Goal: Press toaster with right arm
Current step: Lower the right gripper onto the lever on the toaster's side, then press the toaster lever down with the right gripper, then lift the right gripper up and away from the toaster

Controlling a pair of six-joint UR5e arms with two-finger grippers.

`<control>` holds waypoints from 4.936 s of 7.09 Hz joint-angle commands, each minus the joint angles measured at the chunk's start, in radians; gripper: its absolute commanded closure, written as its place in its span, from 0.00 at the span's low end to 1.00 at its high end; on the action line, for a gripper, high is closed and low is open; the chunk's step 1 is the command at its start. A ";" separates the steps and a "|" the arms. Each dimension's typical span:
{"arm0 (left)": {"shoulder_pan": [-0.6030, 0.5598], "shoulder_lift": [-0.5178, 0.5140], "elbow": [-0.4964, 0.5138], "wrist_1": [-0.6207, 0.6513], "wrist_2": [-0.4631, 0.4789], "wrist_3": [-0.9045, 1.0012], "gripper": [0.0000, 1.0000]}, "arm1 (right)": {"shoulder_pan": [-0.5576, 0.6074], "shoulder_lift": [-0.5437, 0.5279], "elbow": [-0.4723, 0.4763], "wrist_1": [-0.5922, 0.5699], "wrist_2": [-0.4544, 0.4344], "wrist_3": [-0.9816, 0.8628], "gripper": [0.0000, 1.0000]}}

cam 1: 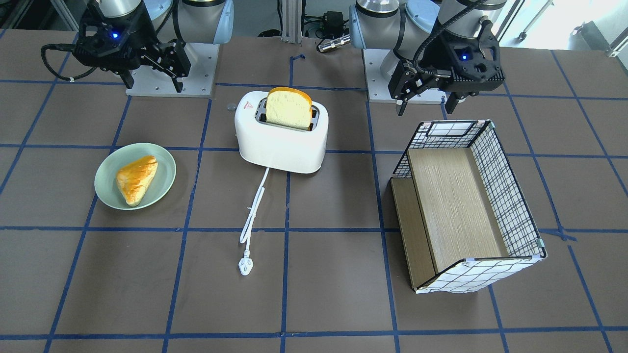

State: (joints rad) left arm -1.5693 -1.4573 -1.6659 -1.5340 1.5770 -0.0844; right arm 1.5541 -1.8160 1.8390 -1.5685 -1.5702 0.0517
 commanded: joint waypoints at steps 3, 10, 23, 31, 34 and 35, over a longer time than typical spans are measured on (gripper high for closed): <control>0.000 0.000 0.000 0.000 0.000 0.000 0.00 | -0.002 0.003 0.176 0.001 0.091 0.001 0.30; 0.000 -0.002 0.000 0.000 0.000 0.000 0.00 | 0.000 0.061 0.293 0.005 0.347 -0.015 1.00; 0.000 -0.002 0.000 0.000 0.000 0.000 0.00 | 0.000 0.196 0.304 -0.062 0.354 -0.044 1.00; 0.000 -0.001 0.000 0.000 0.000 0.000 0.00 | -0.002 0.284 0.310 -0.145 0.349 -0.044 1.00; 0.000 -0.002 0.000 0.000 0.000 0.000 0.00 | -0.002 0.250 0.229 -0.125 0.285 0.022 1.00; 0.000 -0.002 0.000 0.000 0.000 0.000 0.00 | -0.003 0.225 0.138 -0.052 0.230 0.051 1.00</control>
State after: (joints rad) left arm -1.5693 -1.4588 -1.6659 -1.5340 1.5770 -0.0844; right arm 1.5519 -1.5639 2.0671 -1.6825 -1.2830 0.0671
